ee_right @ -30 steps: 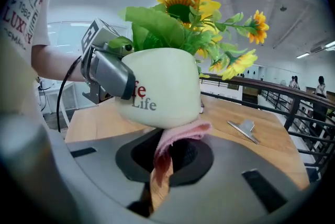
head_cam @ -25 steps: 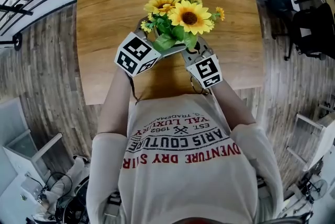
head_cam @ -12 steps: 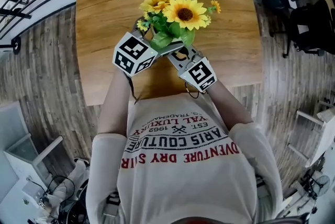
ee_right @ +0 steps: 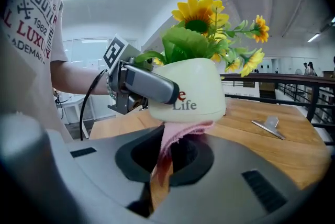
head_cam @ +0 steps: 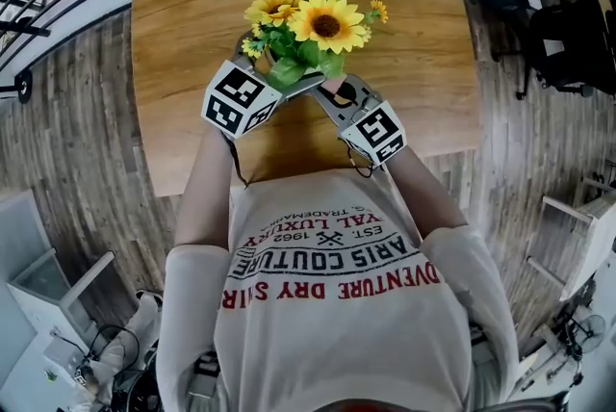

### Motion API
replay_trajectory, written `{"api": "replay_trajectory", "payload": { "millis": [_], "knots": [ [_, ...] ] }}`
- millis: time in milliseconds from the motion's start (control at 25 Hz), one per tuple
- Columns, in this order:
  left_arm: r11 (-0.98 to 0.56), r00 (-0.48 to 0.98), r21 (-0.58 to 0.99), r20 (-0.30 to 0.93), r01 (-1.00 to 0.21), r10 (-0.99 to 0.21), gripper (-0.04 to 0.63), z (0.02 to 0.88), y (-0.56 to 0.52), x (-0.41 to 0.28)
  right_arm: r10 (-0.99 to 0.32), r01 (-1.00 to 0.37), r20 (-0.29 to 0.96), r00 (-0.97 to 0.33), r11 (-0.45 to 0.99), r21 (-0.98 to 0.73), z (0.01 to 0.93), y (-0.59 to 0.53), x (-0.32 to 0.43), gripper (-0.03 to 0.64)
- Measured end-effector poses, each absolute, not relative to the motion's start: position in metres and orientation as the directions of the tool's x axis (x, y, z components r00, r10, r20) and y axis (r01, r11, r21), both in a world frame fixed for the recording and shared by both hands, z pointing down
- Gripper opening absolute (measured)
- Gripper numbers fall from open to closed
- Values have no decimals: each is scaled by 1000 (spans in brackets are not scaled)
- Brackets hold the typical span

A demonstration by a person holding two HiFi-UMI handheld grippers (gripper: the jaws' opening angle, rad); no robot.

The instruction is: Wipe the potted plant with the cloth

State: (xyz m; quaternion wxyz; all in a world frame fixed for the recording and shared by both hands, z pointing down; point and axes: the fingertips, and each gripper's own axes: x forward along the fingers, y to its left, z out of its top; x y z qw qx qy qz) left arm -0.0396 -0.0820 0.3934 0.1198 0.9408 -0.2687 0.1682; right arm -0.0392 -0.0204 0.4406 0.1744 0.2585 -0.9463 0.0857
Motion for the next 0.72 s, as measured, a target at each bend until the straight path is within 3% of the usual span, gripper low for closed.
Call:
{"api": "replay_trajectory", "payload": {
  "millis": [560,720],
  "knots": [
    [-807,731,49,459,-589,-505,535,434,-91,-49,-537,-624,437,-721,778,-73,462,-57,8,37],
    [-808,696,-44,483,-587,-532,535,452,-94,-54,-585,-683,478,-655,729,-43,471,-70,25,37]
  ]
}}
